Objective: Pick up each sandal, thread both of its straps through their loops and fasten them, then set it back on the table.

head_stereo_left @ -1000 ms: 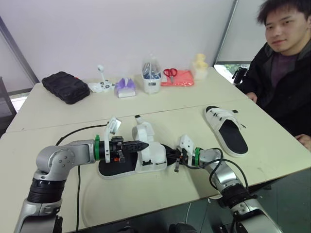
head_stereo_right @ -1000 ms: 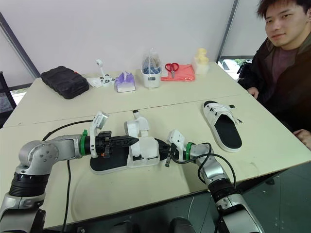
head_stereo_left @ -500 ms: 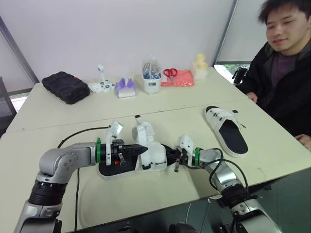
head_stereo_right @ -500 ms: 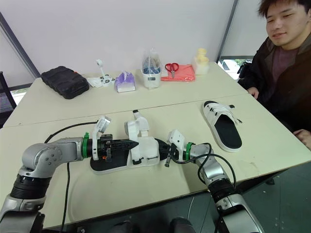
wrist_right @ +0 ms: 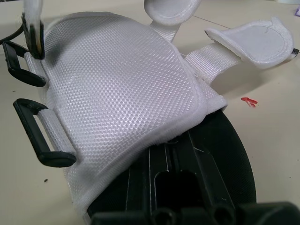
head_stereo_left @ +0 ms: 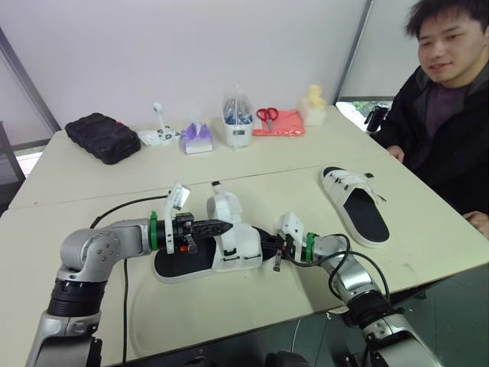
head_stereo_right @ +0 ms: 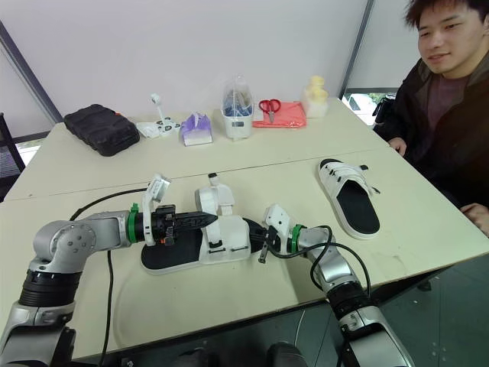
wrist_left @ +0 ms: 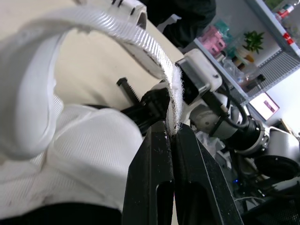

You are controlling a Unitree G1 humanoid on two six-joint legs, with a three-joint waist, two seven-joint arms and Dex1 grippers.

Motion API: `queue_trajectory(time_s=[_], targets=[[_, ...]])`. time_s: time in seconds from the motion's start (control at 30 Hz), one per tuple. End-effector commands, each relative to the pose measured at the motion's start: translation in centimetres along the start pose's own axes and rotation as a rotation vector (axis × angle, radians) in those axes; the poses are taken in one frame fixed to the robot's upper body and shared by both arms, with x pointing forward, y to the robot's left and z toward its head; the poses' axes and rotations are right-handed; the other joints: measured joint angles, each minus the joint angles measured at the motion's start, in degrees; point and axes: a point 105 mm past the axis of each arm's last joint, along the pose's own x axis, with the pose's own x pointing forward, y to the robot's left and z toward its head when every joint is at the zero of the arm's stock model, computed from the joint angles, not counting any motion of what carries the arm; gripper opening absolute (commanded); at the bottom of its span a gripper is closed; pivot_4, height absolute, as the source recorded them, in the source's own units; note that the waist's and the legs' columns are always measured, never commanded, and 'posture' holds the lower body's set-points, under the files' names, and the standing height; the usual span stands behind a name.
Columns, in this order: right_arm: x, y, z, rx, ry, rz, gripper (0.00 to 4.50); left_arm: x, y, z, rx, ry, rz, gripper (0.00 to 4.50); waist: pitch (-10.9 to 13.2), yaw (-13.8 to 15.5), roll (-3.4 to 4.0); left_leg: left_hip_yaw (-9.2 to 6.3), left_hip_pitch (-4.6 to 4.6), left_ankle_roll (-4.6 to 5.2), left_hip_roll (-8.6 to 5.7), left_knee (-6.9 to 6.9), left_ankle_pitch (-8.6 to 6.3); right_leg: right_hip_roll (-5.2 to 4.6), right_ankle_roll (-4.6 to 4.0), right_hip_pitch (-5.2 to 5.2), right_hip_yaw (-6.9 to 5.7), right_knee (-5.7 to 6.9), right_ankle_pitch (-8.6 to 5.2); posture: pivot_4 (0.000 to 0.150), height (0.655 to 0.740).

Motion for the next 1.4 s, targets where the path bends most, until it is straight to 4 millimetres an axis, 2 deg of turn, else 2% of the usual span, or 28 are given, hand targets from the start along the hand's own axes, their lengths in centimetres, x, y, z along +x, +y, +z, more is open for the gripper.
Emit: queue_trajectory(time_s=[0.03,0.17,0.47,0.7,0.9,1.07,1.23,1.4], targets=[[0.4,3.0,-4.8,0.109,0.163,0.074,0.0,0.1,-0.7,0.0,0.034,0.012,-0.022,0.06,0.0,0.0,0.0,0.0,0.0,0.0,0.0,0.0,0.0,0.0,0.0,0.0,0.0,0.0,0.0,0.15,0.74],[0.4,3.0,-4.8,0.108,0.161,0.073,0.0,0.1,-0.5,-0.7,0.044,0.041,-0.012,0.06,-0.01,0.02,0.01,0.0,0.0,0.0,0.0,0.0,0.0,-0.01,-0.01,0.0,0.0,0.0,0.0,0.15,0.74],[0.5,3.1,-4.8,0.109,0.159,0.072,0.0,0.6,-0.9,-1.1,0.073,0.063,-0.028,0.06,-0.03,0.02,0.0,0.0,0.01,0.0,0.01,0.0,0.0,-0.01,-0.02,0.0,0.0,0.0,-0.01,0.15,0.74],[0.5,3.1,-4.8,0.11,0.158,0.071,0.0,0.2,0.2,-1.8,0.17,0.11,0.042,0.06,-0.04,-0.03,0.0,0.01,0.02,0.0,0.02,0.0,0.0,0.0,-0.02,0.0,0.01,0.01,-0.01,0.15,0.74],[0.6,3.1,-4.8,0.109,0.156,0.072,0.0,0.0,1.0,-1.3,0.325,0.119,0.1,0.06,-0.05,0.03,-0.02,0.01,0.03,-0.01,0.03,0.0,-0.01,-0.02,-0.07,0.0,0.01,0.01,-0.03,0.15,0.74],[0.7,3.1,-4.7,0.11,0.155,0.074,0.0,0.4,0.2,-0.5,0.419,0.093,0.077,0.06,-0.05,0.04,-0.01,0.01,0.03,-0.01,0.07,0.0,-0.01,-0.06,-0.11,-0.02,0.01,0.01,-0.05,0.15,0.74],[0.7,3.1,-4.7,0.11,0.155,0.074,0.0,0.9,-0.9,0.0,0.371,0.041,0.028,0.06,-0.06,0.03,-0.02,0.02,0.02,-0.01,0.07,0.01,-0.01,-0.05,-0.1,-0.01,0.02,0.03,-0.04,0.15,0.74],[0.8,3.1,-4.7,0.11,0.154,0.075,0.0,0.7,-0.8,0.2,0.325,0.021,0.031,0.06,-0.05,0.01,-0.02,0.02,0.03,0.0,0.09,0.01,-0.01,0.07,-0.07,-0.04,0.02,0.13,-0.04,0.15,0.74]])
